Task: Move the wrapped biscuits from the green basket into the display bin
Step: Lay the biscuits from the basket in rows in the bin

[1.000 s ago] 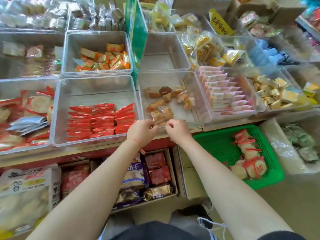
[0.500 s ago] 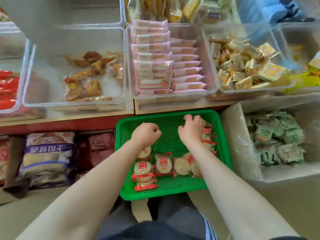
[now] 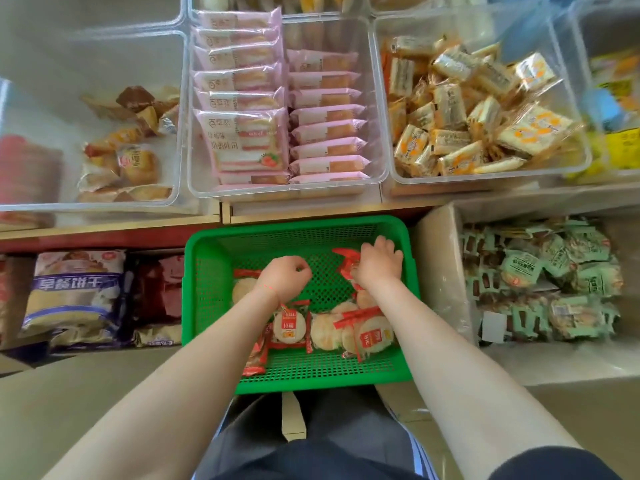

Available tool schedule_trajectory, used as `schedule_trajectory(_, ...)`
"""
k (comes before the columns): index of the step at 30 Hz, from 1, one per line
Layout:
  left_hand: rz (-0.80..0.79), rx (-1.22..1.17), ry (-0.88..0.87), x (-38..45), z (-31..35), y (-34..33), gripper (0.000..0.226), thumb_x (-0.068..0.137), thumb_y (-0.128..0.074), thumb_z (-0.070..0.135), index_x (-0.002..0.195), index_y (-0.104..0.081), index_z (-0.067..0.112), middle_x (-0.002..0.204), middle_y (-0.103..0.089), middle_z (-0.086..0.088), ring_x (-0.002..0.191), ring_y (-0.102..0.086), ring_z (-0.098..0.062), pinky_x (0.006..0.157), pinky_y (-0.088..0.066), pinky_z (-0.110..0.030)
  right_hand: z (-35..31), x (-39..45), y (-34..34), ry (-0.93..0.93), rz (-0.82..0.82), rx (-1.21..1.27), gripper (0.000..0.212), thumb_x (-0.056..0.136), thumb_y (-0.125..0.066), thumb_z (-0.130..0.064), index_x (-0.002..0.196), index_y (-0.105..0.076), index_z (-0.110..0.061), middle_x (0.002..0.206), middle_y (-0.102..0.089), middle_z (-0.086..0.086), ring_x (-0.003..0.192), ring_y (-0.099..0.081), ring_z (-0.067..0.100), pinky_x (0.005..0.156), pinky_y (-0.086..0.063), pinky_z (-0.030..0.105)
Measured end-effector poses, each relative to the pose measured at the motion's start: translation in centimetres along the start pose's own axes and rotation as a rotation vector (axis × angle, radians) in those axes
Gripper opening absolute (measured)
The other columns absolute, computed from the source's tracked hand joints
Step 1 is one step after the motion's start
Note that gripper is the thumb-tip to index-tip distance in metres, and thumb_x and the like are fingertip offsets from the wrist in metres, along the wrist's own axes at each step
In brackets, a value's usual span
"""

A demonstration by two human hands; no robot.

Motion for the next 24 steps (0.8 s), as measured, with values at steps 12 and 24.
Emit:
schedule_trajectory(12, -0.029, -0.64, 0.214, -1.0, -0.1, -2.2, 0.041, 0.092, -0.058, 0.036, 0.127, -0.055, 0.017, 0.117, -0.062, -0.004, 0.094, -0.062, -0.017, 0.075, -0.053, -0.035, -1.4, -2.4, 1.8, 0.085, -0.041, 0.805, 0.057, 0.082, -0.072, -0.044, 0.131, -0.052, -0.022, 0.12, -0.063, -0.002, 0.112, -0.06, 0.022, 0.09, -0.05, 0.034)
schedule_trajectory(24, -0.068, -1.198, 0.193, -2.2, -0.6, -1.8, 0.04, 0.088, -0.068, 0.028, 0.122, -0.06, 0.008, 0.105, -0.071, -0.014, 0.087, -0.07, -0.027, 0.083, -0.056, -0.042, -2.2, -3.0, 3.2, 0.066, -0.243, 1.248, 0.024, 0.096, -0.059, -0.036, 0.115, -0.062, -0.022, 0.126, -0.066, 0.003, 0.107, -0.063, 0.016, 0.091, -0.047, 0.031)
Point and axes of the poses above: each hand's wrist, its own x-axis towards the middle knuckle, its own y-axis out of the back of the hand, z = x × y, the point moved 8 cm from there along x, towards the middle knuckle
